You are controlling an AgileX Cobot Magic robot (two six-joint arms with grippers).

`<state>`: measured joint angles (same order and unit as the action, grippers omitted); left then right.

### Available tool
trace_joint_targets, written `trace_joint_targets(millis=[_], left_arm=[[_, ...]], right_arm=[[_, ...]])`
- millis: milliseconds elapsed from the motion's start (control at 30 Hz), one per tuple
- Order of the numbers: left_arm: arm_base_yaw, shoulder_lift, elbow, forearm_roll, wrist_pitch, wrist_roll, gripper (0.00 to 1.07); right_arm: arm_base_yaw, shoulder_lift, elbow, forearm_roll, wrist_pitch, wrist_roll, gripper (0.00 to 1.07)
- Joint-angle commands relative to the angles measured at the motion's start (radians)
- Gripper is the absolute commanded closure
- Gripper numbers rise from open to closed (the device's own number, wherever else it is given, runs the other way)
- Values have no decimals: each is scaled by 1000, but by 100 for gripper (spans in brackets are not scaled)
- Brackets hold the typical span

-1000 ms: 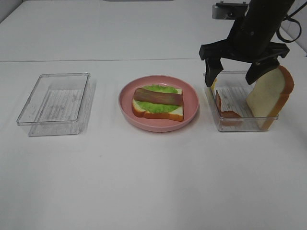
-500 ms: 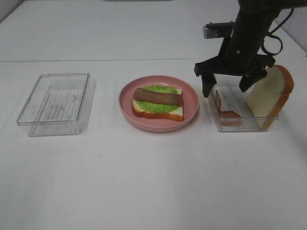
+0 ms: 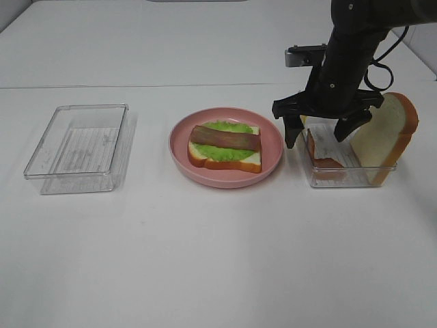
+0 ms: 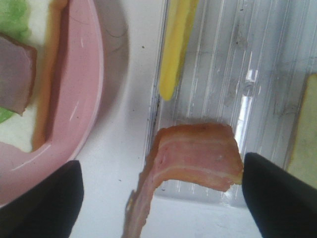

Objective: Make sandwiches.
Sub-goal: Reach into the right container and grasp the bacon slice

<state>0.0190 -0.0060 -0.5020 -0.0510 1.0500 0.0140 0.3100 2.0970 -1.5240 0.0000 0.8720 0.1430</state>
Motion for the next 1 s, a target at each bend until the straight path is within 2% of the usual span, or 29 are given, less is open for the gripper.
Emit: trace_joint_targets(millis=[33, 67, 100, 167, 233, 467, 533, 600, 1000], left_arm=[[2, -20, 2, -9, -17, -2, 9], [2, -20, 2, -9, -17, -2, 9], [2, -20, 2, -9, -17, -2, 9], [2, -20, 2, -9, -17, -2, 9], [2, -20, 2, -9, -17, -2, 9], [2, -20, 2, -9, -17, -2, 9], [2, -20, 2, -9, -17, -2, 9], [2, -20, 2, -9, -17, -2, 9], [2, -20, 2, -9, -17, -2, 9]], right_arm=[[1, 3, -5, 0, 23, 9, 37], [1, 3, -5, 0, 31, 9, 44], [1, 3, -5, 0, 31, 9, 44], [1, 3, -5, 0, 60, 13, 52], [1, 3, -5, 0, 72, 13, 55], [1, 3, -5, 0, 56, 13, 58], [1, 3, -5, 15, 42, 13, 64], [1, 3, -5, 26, 30, 13, 66], [1, 3, -5, 48, 33, 13, 66]])
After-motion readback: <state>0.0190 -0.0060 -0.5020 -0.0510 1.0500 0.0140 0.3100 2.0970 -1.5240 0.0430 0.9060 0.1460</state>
